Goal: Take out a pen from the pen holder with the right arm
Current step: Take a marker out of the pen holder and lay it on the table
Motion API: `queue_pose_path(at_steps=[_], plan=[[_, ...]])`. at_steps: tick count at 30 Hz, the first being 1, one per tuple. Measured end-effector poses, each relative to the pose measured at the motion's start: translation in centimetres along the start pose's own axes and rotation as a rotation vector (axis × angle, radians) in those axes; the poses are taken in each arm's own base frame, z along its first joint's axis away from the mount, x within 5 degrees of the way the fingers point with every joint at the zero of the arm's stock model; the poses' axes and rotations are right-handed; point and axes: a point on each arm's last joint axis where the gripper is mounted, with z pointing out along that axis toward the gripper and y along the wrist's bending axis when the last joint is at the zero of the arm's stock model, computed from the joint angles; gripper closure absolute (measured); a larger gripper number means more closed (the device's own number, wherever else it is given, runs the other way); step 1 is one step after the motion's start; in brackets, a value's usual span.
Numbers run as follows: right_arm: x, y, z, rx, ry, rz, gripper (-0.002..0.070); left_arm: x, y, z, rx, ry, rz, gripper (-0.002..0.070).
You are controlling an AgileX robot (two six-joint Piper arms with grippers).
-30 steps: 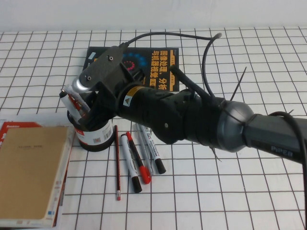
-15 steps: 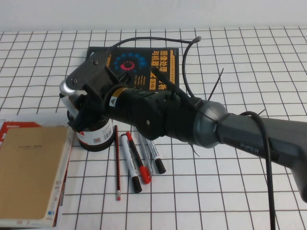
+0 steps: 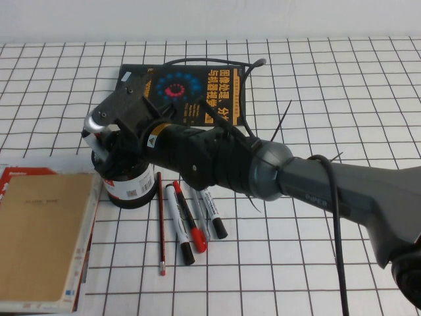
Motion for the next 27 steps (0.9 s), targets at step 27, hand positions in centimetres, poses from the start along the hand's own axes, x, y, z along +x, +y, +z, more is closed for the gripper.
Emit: queue_pose_path(at_steps=[27], plan=[[-0.2, -1.1, 0.2, 0.049, -0.063, 0.143, 0.0392, 0.0, 0.0, 0.0, 0.000, 0.000, 0.000, 0.0679]])
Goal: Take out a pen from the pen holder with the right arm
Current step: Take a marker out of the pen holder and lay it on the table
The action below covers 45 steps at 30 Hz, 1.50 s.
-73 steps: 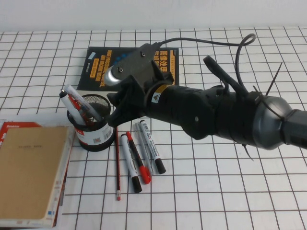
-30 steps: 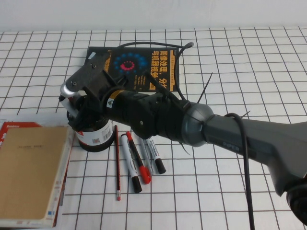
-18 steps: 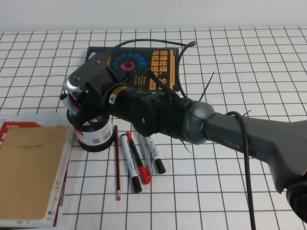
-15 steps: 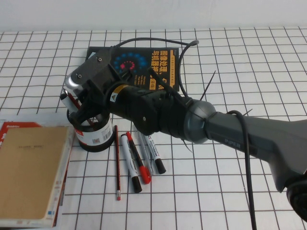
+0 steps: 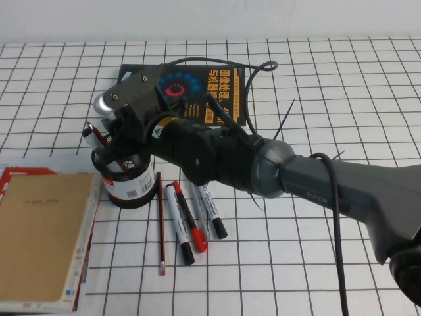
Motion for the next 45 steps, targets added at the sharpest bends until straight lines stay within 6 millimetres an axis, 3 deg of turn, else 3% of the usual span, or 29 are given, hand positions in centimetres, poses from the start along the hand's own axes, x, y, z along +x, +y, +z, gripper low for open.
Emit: queue_pose_path(at_steps=[22, 33, 38, 41, 45], plan=[[0.7, -0.2, 0.6, 0.027, -0.021, 0.073, 0.0396, 0.0, 0.0, 0.0, 0.000, 0.000, 0.000, 0.0679], [0.6, -0.3, 0.6, 0.035, -0.036, 0.081, 0.0563, 0.0, 0.0, 0.0, 0.000, 0.000, 0.000, 0.0679], [0.6, -0.3, 0.6, 0.032, -0.030, 0.083, 0.0573, 0.0, 0.0, 0.0, 0.000, 0.000, 0.000, 0.0679], [-0.1, -0.2, 0.1, 0.017, -0.021, 0.080, 0.0573, 0.0, 0.0, 0.0, 0.000, 0.000, 0.000, 0.0679], [-2.8, -0.1, -1.7, -0.008, -0.036, 0.058, 0.0573, 0.0, 0.0, 0.0, 0.000, 0.000, 0.000, 0.0679]])
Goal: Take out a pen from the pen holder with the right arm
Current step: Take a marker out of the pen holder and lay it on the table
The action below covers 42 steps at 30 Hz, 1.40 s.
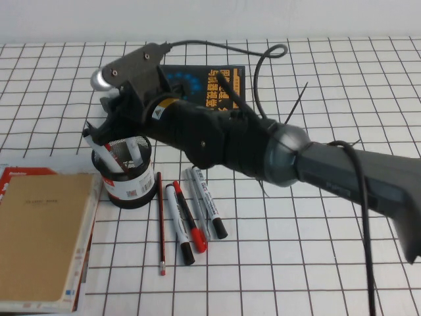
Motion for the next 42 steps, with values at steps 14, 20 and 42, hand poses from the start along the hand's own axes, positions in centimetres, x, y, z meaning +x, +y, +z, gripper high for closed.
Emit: queue_pose_path(at_steps=[14, 20, 42], plan=[[-9.8, -1.9, -11.0, -0.037, 0.153, -0.013, 0.0574, 0.0, 0.0, 0.0, 0.000, 0.000, 0.000, 0.0679], [-7.0, -4.8, -12.1, 0.035, 0.475, 0.131, 0.0574, 0.0, 0.0, 0.0, 0.000, 0.000, 0.000, 0.0679], [7.7, -10.4, -2.7, 0.059, 0.797, 0.409, 0.0574, 0.0, 0.0, 0.0, 0.000, 0.000, 0.000, 0.0679]])
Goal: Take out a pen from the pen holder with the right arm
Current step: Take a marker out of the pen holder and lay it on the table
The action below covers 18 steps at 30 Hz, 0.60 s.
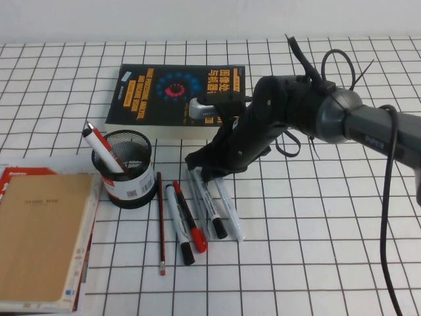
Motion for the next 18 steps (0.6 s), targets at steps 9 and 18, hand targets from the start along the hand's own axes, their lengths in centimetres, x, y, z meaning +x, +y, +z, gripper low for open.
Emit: queue_pose_path(at_steps=[9, 18], plan=[[-1.2, 0.1, 0.4, -0.008, -0.067, -0.001, 0.0567, 0.0, 0.0, 0.0, 0.000, 0.000, 0.000, 0.0679], [-1.0, 0.0, 1.0, -0.019, -0.062, 0.017, 0.0358, 0.0, 0.0, 0.0, 0.000, 0.000, 0.000, 0.0679]])
